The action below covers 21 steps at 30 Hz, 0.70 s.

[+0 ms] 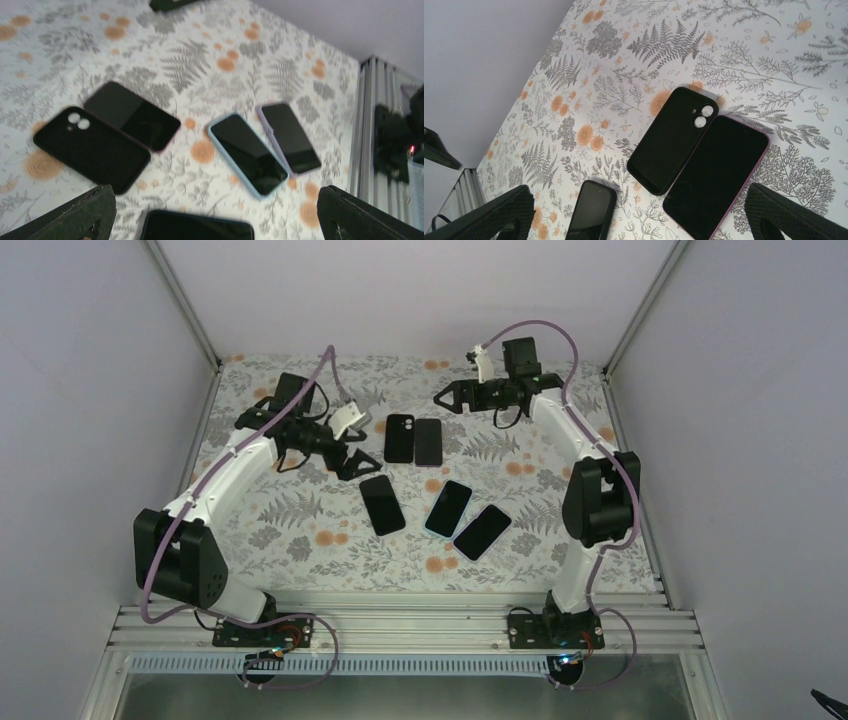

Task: Take the phone out of the phone case
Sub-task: Pick up the phone at the center of the board.

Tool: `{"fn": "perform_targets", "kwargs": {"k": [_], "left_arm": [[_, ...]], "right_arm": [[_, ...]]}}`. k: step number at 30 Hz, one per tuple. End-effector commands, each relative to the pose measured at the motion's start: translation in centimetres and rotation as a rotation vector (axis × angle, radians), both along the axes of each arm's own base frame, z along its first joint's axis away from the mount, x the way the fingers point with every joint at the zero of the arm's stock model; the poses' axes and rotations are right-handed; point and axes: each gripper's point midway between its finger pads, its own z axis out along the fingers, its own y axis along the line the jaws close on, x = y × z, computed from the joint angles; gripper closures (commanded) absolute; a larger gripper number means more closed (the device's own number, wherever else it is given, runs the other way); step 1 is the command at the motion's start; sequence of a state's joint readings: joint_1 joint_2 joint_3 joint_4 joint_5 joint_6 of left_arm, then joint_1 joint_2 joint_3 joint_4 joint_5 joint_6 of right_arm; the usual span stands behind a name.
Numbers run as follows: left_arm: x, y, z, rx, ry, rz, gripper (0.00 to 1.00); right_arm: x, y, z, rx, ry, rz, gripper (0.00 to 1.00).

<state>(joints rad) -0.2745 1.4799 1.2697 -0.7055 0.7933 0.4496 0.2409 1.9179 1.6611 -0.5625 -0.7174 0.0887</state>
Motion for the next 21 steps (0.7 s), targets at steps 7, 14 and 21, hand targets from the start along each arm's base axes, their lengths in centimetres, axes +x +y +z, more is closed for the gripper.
{"fn": "perform_targets", "kwargs": {"k": [7, 14, 21], "left_arm": [[-5.5, 2.1, -7.4, 0.414, -0.314, -0.474, 0.00], [-5.3, 2.6, -10.5, 0.561, -0.558, -0.715, 0.00], [-3.4, 2.1, -12.9, 0.620, -0.634, -0.793, 0.00]], "right_arm": [[-0.6, -0.6, 2.3, -0.035, -0.118, 0.022, 0.01], [-1.2, -1.1, 2.9, -0.042, -0.141, 0.017, 0.01], [-1.6, -1.2, 3.3, -0.030, -0.145, 0.022, 0.01]]}}
